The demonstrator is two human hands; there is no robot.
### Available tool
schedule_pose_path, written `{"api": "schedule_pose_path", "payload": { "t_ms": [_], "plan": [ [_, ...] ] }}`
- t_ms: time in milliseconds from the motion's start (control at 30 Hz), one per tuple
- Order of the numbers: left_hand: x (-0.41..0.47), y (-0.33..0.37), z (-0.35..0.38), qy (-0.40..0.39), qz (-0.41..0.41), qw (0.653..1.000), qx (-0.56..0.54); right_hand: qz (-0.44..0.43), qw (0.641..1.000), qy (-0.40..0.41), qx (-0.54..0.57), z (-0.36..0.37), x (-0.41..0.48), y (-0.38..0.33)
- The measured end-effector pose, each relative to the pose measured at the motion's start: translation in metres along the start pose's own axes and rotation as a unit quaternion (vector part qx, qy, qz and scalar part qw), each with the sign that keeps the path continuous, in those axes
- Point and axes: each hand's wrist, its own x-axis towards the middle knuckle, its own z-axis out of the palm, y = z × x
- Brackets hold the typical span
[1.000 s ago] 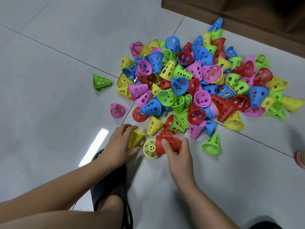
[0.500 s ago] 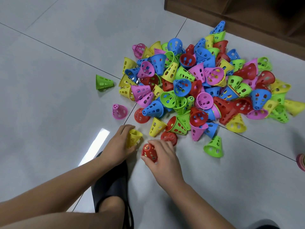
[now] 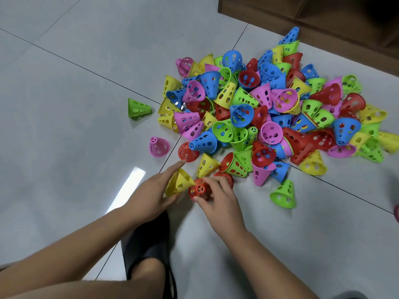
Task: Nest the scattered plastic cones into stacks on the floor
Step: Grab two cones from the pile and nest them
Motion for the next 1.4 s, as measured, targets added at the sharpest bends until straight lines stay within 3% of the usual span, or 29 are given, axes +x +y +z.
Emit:
{"api": "schedule_pose_path", "payload": {
  "t_ms": [133, 233, 333, 600, 1000, 1133, 1267, 1400],
  "plan": [
    [0.002, 0.004, -0.013, 0.002, 0.033, 0.999, 0.022, -0.062, 0.993, 0.092, -0.04, -0.023, 0.001, -0.007],
    [0.003, 0.007, -0.022, -0.006, 0.055, 0.998, 0.027, -0.049, 0.985, 0.144, -0.078, -0.035, 0.005, 0.008],
    [0.003, 0.016, -0.031, -0.028, 0.089, 0.994, 0.061, 0.011, 0.987, 0.103, -0.125, -0.038, 0.012, 0.028],
    [0.015, 0.04, -0.017, -0.068, 0.119, 0.975, 0.175, 0.025, 0.993, 0.031, -0.11, -0.029, 0.012, 0.046],
    [0.039, 0.038, 0.014, -0.119, 0.053, 0.981, 0.144, 0.019, 0.992, 0.128, -0.005, -0.056, -0.004, 0.012],
    [0.036, 0.024, 0.023, -0.104, 0.068, 0.986, 0.111, -0.01, 0.99, 0.139, 0.037, -0.056, -0.008, -0.017],
    [0.031, 0.001, 0.017, -0.081, 0.053, 0.992, 0.08, -0.077, 0.993, 0.083, -0.019, -0.038, -0.01, -0.029],
    [0.031, -0.021, -0.003, -0.012, 0.017, 0.998, 0.066, -0.08, 0.993, 0.04, -0.08, -0.021, -0.004, -0.021]
  ]
}}
